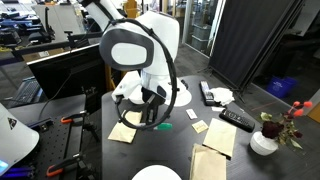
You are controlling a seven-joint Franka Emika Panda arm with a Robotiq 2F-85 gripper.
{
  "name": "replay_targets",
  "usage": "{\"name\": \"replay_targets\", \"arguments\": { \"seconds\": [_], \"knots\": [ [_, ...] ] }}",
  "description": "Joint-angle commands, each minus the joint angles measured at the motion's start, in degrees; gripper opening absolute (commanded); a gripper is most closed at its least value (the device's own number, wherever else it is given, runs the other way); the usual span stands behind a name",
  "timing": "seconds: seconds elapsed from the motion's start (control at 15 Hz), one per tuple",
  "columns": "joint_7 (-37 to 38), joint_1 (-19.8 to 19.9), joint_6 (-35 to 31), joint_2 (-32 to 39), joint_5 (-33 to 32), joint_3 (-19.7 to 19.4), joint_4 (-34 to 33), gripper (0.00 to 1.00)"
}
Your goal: Put the marker in the bowl on the table
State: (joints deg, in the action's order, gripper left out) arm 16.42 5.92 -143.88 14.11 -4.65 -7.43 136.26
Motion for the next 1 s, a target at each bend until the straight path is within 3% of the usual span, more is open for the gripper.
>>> {"name": "replay_targets", "arguments": {
  "seconds": [0.0,0.93],
  "knots": [
    [-4.3,1.0,1.2,4.3,1.6,-0.8,-4.3,0.06],
    [-2.7,0.5,-0.4,13.8,0.0,-4.0,-10.6,0.06]
  ]
}}
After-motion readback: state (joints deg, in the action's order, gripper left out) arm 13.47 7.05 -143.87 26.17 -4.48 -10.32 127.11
